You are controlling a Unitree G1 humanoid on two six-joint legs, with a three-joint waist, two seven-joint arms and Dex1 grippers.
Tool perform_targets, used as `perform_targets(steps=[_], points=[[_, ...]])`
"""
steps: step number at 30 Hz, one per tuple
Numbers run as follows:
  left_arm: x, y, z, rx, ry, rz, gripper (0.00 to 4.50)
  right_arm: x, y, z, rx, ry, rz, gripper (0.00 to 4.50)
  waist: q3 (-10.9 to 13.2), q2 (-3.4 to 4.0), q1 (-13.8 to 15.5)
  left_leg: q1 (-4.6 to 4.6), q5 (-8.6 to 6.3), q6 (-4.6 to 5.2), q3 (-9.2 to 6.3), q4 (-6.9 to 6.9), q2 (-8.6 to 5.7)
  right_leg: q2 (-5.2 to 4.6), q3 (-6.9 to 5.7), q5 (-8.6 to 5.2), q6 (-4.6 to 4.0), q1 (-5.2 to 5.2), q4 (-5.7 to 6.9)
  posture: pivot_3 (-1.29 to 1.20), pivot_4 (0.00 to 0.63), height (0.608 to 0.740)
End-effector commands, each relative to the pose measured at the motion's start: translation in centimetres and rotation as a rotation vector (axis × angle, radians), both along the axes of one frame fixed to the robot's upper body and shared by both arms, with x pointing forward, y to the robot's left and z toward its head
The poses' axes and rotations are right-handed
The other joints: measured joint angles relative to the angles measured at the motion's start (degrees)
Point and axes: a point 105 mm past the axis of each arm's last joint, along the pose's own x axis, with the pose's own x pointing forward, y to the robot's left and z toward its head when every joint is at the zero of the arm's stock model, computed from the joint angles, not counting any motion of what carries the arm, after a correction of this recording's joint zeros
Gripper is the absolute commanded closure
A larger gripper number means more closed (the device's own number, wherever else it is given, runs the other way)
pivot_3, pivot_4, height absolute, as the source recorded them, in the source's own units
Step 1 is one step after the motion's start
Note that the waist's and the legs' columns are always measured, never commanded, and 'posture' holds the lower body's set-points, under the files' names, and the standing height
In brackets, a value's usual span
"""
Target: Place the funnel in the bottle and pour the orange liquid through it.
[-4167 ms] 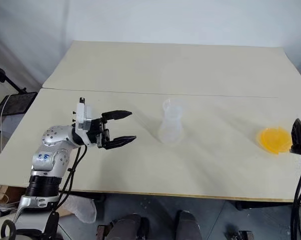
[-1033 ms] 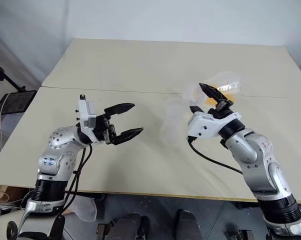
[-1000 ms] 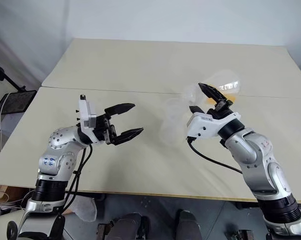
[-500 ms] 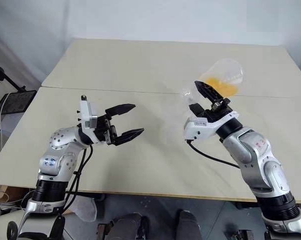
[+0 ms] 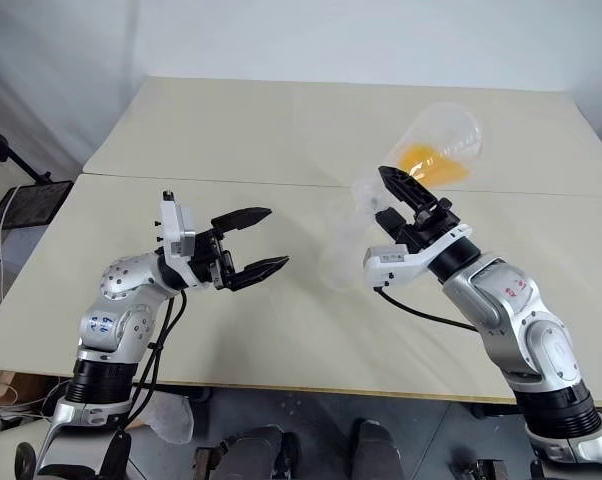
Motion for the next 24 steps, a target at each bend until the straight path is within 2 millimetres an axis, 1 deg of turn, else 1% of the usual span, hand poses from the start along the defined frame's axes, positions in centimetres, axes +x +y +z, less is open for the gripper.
perform_targets(steps=[1, 13, 24], points=[[-0.50, -0.11, 0.56, -0.013, -0.036, -0.007, 0.00, -0.57, -0.28, 2.14, -0.010, -0.107, -0.004, 1.74, 0.0, 0.00, 0.0, 0.00, 0.00, 0.00, 0.00, 0.00, 0.00, 0.00, 0.00, 0.00, 0.00, 0.00, 0.00, 0.00, 0.150, 0.740], [-0.55, -0.14, 0.60, -0.018, -0.036, -0.009, 0.00, -0.41, -1.12, 2.23, -0.048, -0.137, -0.045, 1.74, 0.0, 0.00, 0.0, 0.00, 0.00, 0.00, 0.00, 0.00, 0.00, 0.00, 0.00, 0.00, 0.00, 0.00, 0.00, 0.00, 0.150, 0.740], [-0.86, -0.06, 0.80, -0.033, -0.035, -0.018, 0.00, -0.27, -0.81, 1.97, -0.073, -0.151, -0.035, 1.74, 0.0, 0.00, 0.0, 0.00, 0.01, -0.01, 0.00, 0.00, 0.01, 0.01, 0.01, 0.00, 0.00, 0.00, -0.01, 0.00, 0.150, 0.740]])
